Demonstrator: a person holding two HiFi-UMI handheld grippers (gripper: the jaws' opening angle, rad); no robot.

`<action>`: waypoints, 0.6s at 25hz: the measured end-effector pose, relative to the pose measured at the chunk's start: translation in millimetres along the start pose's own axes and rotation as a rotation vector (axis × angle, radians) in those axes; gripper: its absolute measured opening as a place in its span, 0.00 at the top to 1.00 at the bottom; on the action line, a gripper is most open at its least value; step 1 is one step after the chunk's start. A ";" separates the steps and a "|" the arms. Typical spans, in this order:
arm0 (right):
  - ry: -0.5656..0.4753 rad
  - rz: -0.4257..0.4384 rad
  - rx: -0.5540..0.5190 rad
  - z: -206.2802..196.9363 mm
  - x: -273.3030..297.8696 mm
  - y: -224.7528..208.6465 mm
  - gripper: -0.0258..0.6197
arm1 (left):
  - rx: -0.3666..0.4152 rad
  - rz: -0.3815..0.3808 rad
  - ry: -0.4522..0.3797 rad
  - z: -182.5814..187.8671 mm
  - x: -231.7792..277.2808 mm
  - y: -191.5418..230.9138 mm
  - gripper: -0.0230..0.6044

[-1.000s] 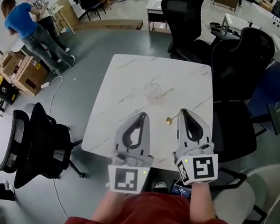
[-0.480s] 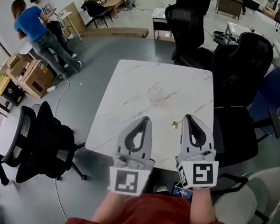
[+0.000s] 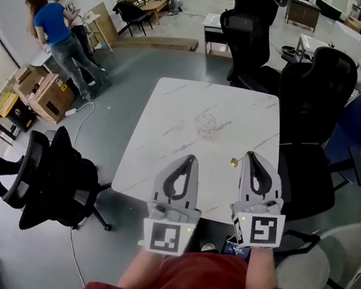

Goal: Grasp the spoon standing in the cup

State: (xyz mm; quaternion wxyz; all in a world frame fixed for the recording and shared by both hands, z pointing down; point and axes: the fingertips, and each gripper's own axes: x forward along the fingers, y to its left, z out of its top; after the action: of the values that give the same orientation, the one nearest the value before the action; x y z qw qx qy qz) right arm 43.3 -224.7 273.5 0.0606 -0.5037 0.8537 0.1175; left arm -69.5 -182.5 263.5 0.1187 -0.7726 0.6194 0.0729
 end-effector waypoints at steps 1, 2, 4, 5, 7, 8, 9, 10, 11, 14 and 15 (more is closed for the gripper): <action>0.006 -0.001 -0.008 -1.2 0.6 -0.2 0.94 | 0.000 0.005 -0.002 -0.2 -0.1 1.3 0.95; 0.012 0.000 -0.013 -2.3 1.4 -0.2 0.94 | 0.000 0.011 -0.002 -0.6 -0.3 2.7 0.95; 0.011 0.004 -0.012 -2.8 3.4 0.2 0.94 | 0.003 0.022 0.001 -1.9 -0.7 5.5 0.95; 0.010 0.004 -0.015 -3.0 4.4 0.3 0.94 | 0.004 0.027 0.003 -2.7 -0.7 6.6 0.95; -0.013 -0.001 -0.021 -0.1 7.2 1.4 0.94 | 0.003 0.036 0.007 -4.7 -0.7 9.1 0.95; -0.026 -0.007 -0.025 1.7 8.8 2.4 0.94 | 0.001 0.041 0.009 -5.7 -0.7 10.6 0.95; -0.033 -0.011 -0.029 2.3 10.0 3.5 0.94 | -0.001 0.045 0.010 -6.5 -0.5 12.0 0.95; -0.035 -0.014 -0.035 2.1 11.1 4.3 0.94 | 0.000 0.048 0.011 -7.1 -0.1 13.3 0.95; -0.036 -0.015 -0.040 1.5 12.2 5.0 0.94 | 0.002 0.050 0.012 -7.7 0.5 14.3 0.95; -0.035 -0.009 -0.042 -1.2 15.5 6.2 0.94 | 0.009 0.053 0.009 -8.4 3.1 16.8 0.95; -0.033 -0.008 -0.040 -2.0 16.5 6.3 0.94 | 0.010 0.054 0.008 -8.6 4.0 17.6 0.95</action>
State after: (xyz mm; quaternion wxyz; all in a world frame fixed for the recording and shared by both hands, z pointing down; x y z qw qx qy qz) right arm 29.8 -236.3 272.6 0.0649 -0.5060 0.8481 0.1427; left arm -86.0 -192.1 269.1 0.1180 -0.7552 0.6409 0.0702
